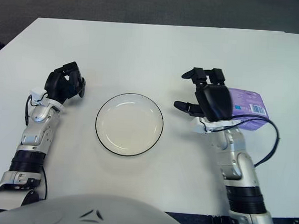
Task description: Put the tissue paper into the plate.
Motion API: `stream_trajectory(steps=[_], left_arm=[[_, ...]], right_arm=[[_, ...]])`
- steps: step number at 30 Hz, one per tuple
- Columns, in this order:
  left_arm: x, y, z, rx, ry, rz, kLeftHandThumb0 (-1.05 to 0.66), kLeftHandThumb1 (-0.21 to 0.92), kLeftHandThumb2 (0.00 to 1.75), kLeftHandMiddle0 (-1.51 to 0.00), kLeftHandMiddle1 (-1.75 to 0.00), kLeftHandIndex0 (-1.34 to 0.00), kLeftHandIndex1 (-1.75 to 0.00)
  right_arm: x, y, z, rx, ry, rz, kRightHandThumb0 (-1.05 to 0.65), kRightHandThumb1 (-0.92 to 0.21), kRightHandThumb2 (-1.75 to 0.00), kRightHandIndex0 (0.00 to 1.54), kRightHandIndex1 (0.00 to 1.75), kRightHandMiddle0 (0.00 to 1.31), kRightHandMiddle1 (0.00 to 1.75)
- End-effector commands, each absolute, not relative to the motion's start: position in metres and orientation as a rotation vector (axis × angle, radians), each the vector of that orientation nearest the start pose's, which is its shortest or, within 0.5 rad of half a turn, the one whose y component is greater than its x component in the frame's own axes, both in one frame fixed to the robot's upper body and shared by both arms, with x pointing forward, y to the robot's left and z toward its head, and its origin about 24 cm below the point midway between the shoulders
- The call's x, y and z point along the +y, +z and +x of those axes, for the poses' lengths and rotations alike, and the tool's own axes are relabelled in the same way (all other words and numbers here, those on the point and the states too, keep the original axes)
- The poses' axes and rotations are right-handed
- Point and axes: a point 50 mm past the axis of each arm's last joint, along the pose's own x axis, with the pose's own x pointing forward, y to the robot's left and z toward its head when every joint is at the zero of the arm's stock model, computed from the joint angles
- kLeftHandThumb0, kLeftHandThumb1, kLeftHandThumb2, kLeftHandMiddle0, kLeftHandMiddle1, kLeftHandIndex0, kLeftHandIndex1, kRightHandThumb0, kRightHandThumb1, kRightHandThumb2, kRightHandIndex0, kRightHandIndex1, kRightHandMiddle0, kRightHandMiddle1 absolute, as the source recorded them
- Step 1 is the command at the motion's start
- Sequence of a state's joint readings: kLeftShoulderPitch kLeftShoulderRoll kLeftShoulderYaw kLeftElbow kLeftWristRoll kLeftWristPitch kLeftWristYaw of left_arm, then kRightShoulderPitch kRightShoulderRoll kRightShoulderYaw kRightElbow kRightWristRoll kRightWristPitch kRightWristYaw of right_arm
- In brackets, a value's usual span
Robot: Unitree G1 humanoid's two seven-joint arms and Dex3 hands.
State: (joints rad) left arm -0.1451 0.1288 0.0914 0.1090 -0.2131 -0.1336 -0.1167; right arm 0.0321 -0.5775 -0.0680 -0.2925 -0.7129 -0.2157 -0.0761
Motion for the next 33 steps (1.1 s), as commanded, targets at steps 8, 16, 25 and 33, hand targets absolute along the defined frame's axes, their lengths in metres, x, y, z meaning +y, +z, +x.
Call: stream_trajectory(steps=[8, 16, 25, 33], left_arm=[[0.176, 0.017, 0.252, 0.018, -0.006, -0.155, -0.38, 0.69, 0.97, -1.32, -1.75, -1.00, -1.75], [0.177, 0.018, 0.252, 0.015, -0.011, -0.150, -0.39, 0.69, 0.97, -1.32, -1.75, -1.01, -1.75], [0.178, 0.018, 0.253, 0.017, -0.016, -0.144, -0.39, 0.69, 0.97, -1.34, -1.75, -1.04, -1.75], [0.178, 0.018, 0.253, 0.017, -0.015, -0.144, -0.38, 0.67, 0.99, -1.33, -1.75, -1.01, -1.75]], right_arm=[[-0.230, 0.165, 0.217, -0.481, 0.098, -1.385, -0.98, -0.92, -0.45, 0.05, 0.48, 0.00, 0.79], [-0.245, 0.182, 0.202, -0.374, 0.165, -1.478, -1.04, -0.92, -0.57, 0.01, 0.27, 0.00, 0.62], [-0.260, 0.195, 0.198, -0.267, 0.201, -1.525, -1.05, -0.92, -0.66, 0.00, 0.01, 0.00, 0.31], [-0.282, 0.184, 0.200, -0.127, 0.269, -1.526, -1.05, -0.92, -0.64, 0.00, 0.00, 0.00, 0.04]])
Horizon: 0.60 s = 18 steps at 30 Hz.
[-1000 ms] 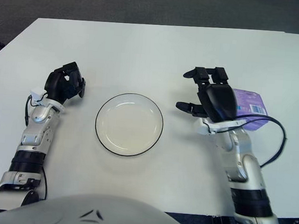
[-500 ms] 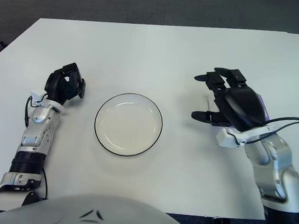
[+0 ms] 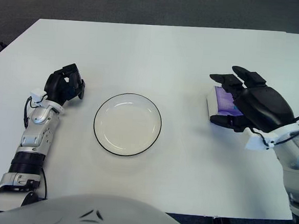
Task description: Put the tissue paper into the plate.
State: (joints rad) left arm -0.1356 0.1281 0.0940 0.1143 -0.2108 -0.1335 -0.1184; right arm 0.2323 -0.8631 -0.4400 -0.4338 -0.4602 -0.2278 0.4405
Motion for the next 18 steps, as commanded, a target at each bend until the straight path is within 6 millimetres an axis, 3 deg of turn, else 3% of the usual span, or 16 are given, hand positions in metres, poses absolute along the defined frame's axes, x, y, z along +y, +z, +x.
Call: stream_trajectory(steps=[1, 18], left_arm=[[0.179, 0.018, 0.253, 0.017, -0.014, -0.143, -0.38, 0.67, 0.99, -1.33, -1.75, -1.01, -1.75], [0.179, 0.017, 0.253, 0.025, -0.006, -0.152, -0.38, 0.66, 1.00, -1.32, -1.75, -1.01, -1.75]], right_arm=[[-0.285, 0.182, 0.201, -0.115, 0.275, -1.523, -1.05, -0.92, -0.64, 0.00, 0.00, 0.00, 0.03], [-0.304, 0.177, 0.205, -0.013, 0.308, -1.493, -1.05, -0.92, -0.67, 0.00, 0.00, 0.00, 0.00]])
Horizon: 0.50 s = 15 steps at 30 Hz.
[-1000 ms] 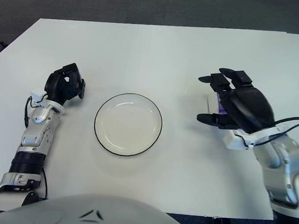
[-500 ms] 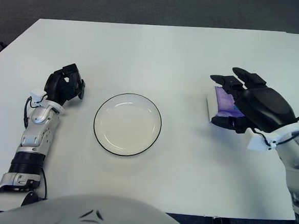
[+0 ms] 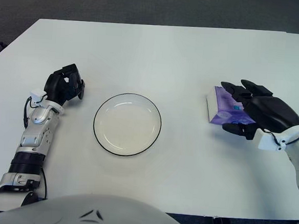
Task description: Put the tissue paper into the plate.
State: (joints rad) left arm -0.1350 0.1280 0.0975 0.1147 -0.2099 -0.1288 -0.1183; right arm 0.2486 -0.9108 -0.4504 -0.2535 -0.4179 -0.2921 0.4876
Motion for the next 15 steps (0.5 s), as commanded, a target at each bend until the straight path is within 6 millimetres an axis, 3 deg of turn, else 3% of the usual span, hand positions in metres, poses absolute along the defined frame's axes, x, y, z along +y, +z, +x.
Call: stream_trajectory(steps=[1, 7, 15], left_arm=[[0.179, 0.017, 0.253, 0.024, -0.007, -0.153, -0.38, 0.66, 1.00, -1.32, -1.75, -1.01, -1.75], [0.179, 0.017, 0.253, 0.024, -0.006, -0.161, -0.37, 0.66, 1.00, -1.33, -1.75, -1.01, -1.75], [0.179, 0.017, 0.253, 0.024, -0.002, -0.159, -0.38, 0.65, 1.01, -1.32, -1.75, -1.01, -1.75]], right_arm=[[-0.305, 0.176, 0.205, -0.009, 0.310, -1.491, -1.05, -0.92, -0.68, 0.00, 0.00, 0.00, 0.00], [-0.305, 0.175, 0.209, 0.004, 0.325, -1.496, -1.05, -0.92, -0.67, 0.00, 0.00, 0.00, 0.00], [-0.306, 0.171, 0.216, 0.040, 0.319, -1.502, -1.05, -0.92, -0.50, 0.00, 0.00, 0.00, 0.00]])
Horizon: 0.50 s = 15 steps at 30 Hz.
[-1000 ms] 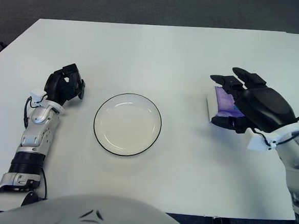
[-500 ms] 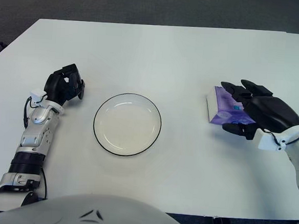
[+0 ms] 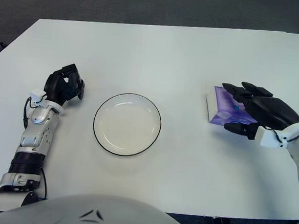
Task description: Put the tissue paper into the plate.
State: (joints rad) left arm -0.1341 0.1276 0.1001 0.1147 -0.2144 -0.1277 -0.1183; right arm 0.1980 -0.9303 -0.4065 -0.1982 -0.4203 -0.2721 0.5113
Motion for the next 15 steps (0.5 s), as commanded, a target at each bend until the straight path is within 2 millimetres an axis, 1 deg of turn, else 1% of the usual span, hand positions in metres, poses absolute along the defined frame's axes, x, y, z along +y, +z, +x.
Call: stream_trajectory(steps=[1, 6, 15], left_arm=[[0.179, 0.017, 0.253, 0.024, -0.002, -0.159, -0.38, 0.65, 1.01, -1.32, -1.75, -1.01, -1.75], [0.180, 0.017, 0.253, 0.026, -0.002, -0.159, -0.40, 0.66, 1.02, -1.32, -1.75, -1.02, -1.75], [0.180, 0.017, 0.252, 0.025, -0.001, -0.160, -0.40, 0.66, 1.01, -1.33, -1.75, -1.03, -1.75]], right_arm=[[-0.306, 0.170, 0.217, 0.044, 0.316, -1.502, -1.05, -0.92, -0.49, 0.00, 0.00, 0.00, 0.00], [-0.306, 0.168, 0.221, 0.063, 0.289, -1.486, -1.05, -0.92, -0.42, 0.00, 0.00, 0.00, 0.00], [-0.304, 0.163, 0.231, 0.058, 0.259, -1.468, -1.05, -0.92, -0.43, 0.00, 0.00, 0.00, 0.00]])
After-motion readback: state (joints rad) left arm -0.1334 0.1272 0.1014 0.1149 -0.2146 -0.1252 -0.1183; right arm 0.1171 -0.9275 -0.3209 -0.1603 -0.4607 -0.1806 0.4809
